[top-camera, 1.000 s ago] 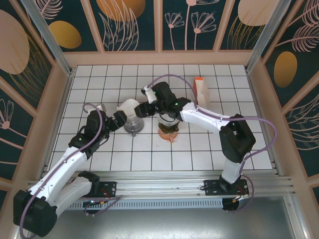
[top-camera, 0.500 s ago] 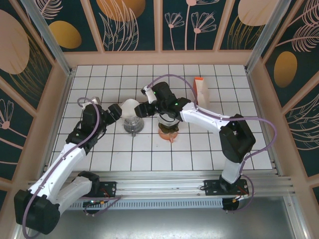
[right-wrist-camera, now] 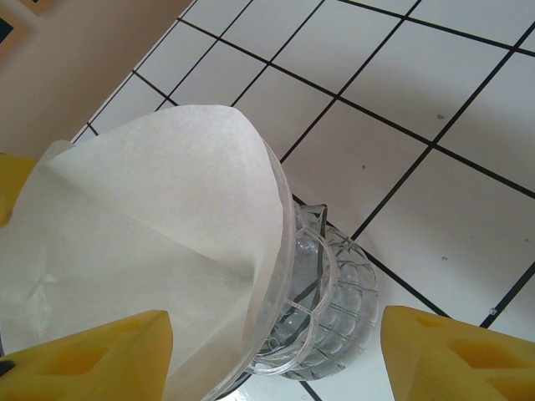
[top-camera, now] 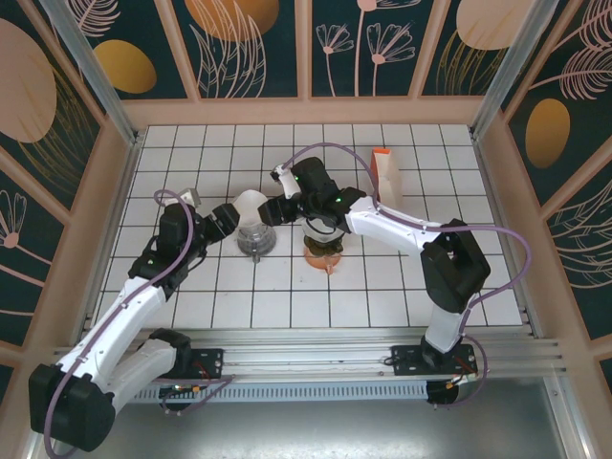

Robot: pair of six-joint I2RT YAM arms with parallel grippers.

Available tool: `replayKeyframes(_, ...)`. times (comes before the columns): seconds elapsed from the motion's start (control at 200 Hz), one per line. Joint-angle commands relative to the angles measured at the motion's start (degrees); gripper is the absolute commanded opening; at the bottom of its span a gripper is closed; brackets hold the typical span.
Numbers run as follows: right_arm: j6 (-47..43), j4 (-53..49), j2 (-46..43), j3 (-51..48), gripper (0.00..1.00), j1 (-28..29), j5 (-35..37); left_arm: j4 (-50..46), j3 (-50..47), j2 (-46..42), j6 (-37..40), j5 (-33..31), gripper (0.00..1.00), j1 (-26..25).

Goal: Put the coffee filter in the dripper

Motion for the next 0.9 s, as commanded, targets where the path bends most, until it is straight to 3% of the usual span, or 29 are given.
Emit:
replayKeyframes(0.0,-1.25,-1.35,-0.83,1.13,0.68,0.36,1.11,2.36,-0.57,0.47,0.37,1.89,0.81,0.81)
replayKeyframes(0.896,-0.80,-0.97,-0.78,2.84,0.68,0.19,1.73,2.32,-3.26,1.53,-2.09,1.01,0.82,2.56)
